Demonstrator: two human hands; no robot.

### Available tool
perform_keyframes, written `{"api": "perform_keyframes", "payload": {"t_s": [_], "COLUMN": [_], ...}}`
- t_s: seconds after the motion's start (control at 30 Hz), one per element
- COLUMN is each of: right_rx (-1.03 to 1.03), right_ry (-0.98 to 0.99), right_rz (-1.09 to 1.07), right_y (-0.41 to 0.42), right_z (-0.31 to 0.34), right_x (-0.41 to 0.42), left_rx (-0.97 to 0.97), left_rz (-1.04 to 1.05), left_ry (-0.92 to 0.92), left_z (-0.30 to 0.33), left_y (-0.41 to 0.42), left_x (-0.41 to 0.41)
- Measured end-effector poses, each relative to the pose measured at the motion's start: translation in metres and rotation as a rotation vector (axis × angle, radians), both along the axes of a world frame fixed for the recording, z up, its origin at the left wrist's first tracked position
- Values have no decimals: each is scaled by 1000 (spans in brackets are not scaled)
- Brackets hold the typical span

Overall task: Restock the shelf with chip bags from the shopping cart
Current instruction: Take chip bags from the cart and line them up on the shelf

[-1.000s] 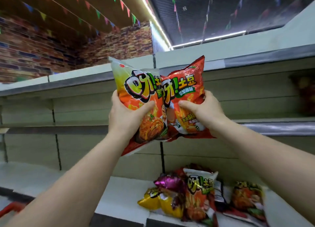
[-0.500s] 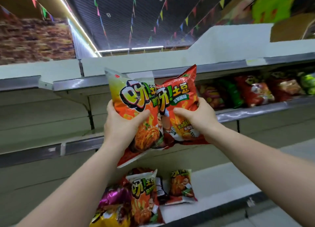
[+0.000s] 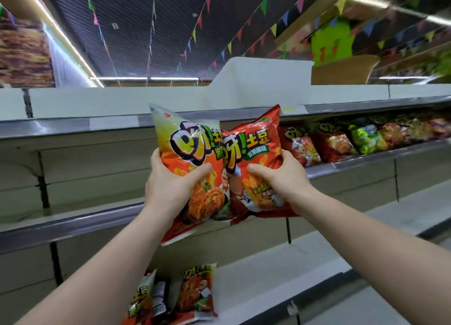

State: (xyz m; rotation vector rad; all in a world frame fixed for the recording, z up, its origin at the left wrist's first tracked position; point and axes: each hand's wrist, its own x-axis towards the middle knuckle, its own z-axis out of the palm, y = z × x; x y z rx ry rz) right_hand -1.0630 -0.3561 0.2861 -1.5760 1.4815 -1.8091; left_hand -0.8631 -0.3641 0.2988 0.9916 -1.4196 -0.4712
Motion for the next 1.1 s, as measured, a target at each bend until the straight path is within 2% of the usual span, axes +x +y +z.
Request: {"api": "perform_keyframes", "payload": {"t_s": [0.13, 0.23, 0.43, 0.6, 0.77, 1.1], "right_rx": [37, 89, 139, 233, 322, 393], "right_ry": [-11, -47, -172, -254, -209, -150], "right_rz": [1, 16, 132, 232, 312, 349], "right_y": [-16, -34, -86, -130, -173, -259], "right_z": [3, 3, 8, 26, 41, 45], "right_x": [-61, -102, -139, -138, -132, -135], "left_rx": [29, 70, 311, 420, 495, 533], "left_rz": [20, 50, -29, -148, -259, -299], "left_ry": [31, 134, 367, 331, 248, 202], "left_z": [2, 3, -3, 9, 20, 29], "left_y": [-17, -26, -46, -59, -91, -157], "left_x": [-50, -75, -91, -101, -101, -114]}}
